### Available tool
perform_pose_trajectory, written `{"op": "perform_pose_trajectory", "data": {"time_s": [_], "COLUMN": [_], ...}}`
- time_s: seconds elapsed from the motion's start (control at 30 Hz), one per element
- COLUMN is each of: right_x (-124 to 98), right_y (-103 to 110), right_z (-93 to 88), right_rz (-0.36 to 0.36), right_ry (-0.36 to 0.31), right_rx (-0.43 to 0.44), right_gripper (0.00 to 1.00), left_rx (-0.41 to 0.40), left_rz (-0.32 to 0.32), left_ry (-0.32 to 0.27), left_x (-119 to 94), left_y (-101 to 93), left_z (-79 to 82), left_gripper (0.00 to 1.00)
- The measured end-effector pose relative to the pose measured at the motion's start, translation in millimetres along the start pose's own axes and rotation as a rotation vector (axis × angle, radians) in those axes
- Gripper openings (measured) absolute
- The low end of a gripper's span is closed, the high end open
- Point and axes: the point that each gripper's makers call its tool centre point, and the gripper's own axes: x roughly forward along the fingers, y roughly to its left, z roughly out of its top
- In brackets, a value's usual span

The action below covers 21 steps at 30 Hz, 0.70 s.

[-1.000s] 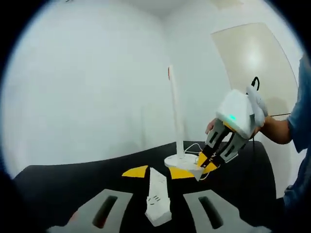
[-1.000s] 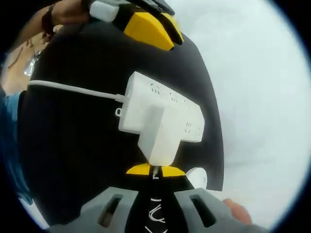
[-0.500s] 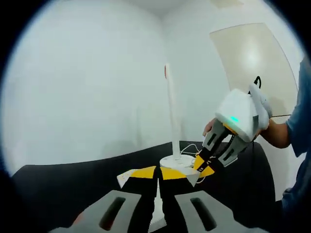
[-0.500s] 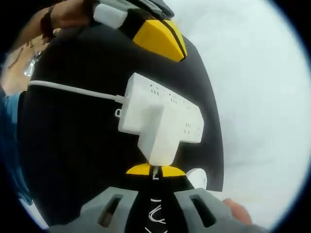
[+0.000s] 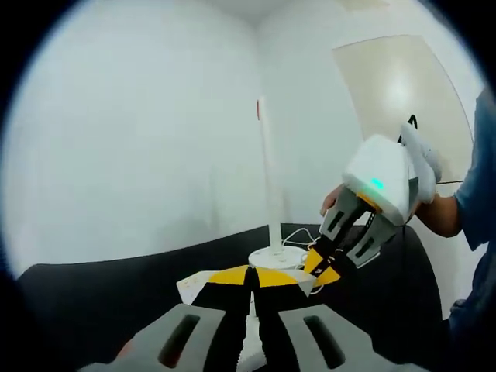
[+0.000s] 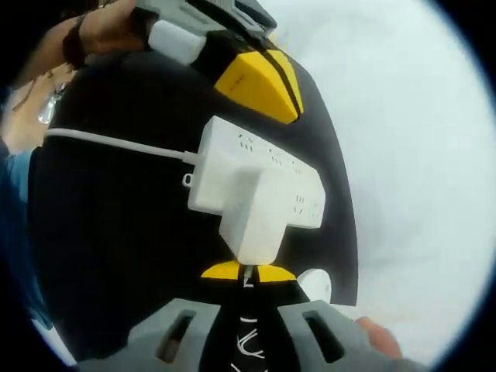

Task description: Insert the desk lamp plug into the socket, turn on the power strip switch, turn on the lamp switch, then turn off the lamp switch, turn off the power strip switch, and remove the plug from the socket.

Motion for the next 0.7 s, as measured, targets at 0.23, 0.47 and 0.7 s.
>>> {"op": "perform_pose_trajectory", "data": {"time_s": [0.23, 0.47, 0.7], "right_x": [2.0, 2.1, 3.6], "right_y": [0.8, 0.7, 0.8], "right_z": [-1.3, -1.6, -2.3], "right_rz": [0.001, -0.001, -0.006], "right_ry": [-0.006, -0.010, -0.021], "right_rx": [0.010, 0.016, 0.030], "right_gripper": [0.07, 0.07, 0.07], "left_rx": [0.000, -0.001, 0.000], "left_rz": [-0.011, -0.011, -0.011], "left_ry": [0.003, -0.001, -0.011], "left_x": [7.3, 11.5, 17.4], "left_y": [-3.5, -5.5, -7.2], "left_z": [-2.6, -2.4, 1.6], "left_gripper": [0.00, 0.00, 0.00]}}
